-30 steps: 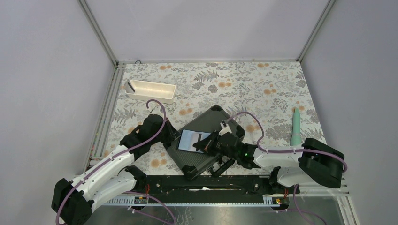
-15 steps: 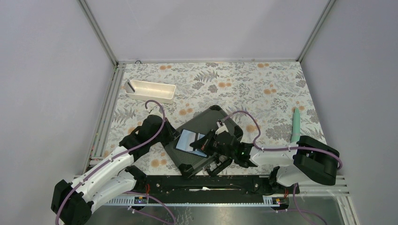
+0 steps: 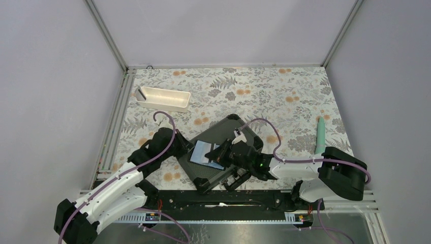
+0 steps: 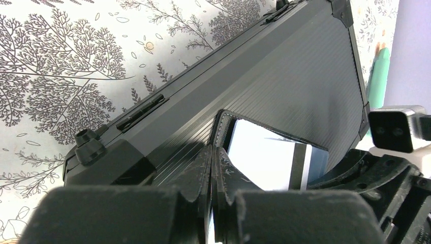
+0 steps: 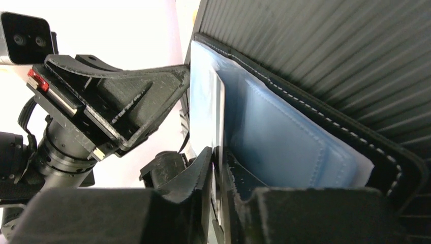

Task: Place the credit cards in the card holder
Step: Insert the credit card into the card holder.

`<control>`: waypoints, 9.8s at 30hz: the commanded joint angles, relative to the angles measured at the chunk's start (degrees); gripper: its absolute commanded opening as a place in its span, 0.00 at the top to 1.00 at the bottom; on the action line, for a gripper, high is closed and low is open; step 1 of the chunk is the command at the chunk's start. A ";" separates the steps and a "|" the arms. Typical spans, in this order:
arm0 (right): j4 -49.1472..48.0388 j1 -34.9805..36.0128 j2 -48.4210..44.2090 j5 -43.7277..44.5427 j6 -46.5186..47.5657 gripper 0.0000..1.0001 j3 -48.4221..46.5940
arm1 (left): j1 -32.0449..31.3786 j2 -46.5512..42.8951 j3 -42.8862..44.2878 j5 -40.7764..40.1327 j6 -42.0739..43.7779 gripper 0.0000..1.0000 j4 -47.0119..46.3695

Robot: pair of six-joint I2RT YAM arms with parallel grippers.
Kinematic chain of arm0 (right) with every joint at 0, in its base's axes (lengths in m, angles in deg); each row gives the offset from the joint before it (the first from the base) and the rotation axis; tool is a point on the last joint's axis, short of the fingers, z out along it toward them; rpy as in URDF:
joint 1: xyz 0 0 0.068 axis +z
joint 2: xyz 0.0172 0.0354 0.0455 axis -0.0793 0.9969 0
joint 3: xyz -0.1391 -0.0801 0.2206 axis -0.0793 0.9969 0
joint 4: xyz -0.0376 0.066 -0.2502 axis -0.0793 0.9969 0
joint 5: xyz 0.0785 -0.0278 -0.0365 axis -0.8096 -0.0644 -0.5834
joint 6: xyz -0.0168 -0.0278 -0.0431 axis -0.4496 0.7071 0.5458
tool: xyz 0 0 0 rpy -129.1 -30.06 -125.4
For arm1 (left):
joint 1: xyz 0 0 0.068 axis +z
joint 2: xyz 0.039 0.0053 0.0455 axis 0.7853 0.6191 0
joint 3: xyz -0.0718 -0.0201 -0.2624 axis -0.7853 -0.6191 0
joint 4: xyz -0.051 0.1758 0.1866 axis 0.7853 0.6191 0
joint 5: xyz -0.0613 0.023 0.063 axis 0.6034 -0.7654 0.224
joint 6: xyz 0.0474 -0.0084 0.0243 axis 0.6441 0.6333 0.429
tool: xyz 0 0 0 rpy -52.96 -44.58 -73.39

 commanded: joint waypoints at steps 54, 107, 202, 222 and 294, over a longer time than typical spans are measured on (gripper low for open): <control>50.64 0.36 4.58 17.86 31.11 0.39 -24.76 | -2.93 -1.54 1.62 10.80 -1.38 0.85 -3.93; 51.95 -0.82 -1.09 21.66 42.10 0.31 -29.32 | -3.26 -0.31 1.76 12.75 -1.15 0.84 -5.97; 34.74 -2.72 -13.40 -1.38 24.91 0.58 -10.01 | 1.18 17.97 14.73 10.61 10.45 0.71 -5.66; 31.11 -2.72 -11.76 1.27 24.50 0.72 -11.75 | 0.18 16.38 9.22 12.86 7.32 0.75 -8.46; 27.78 -14.51 -11.69 -16.22 24.33 0.67 -5.38 | -4.01 11.36 -0.30 16.69 -7.07 0.74 -20.50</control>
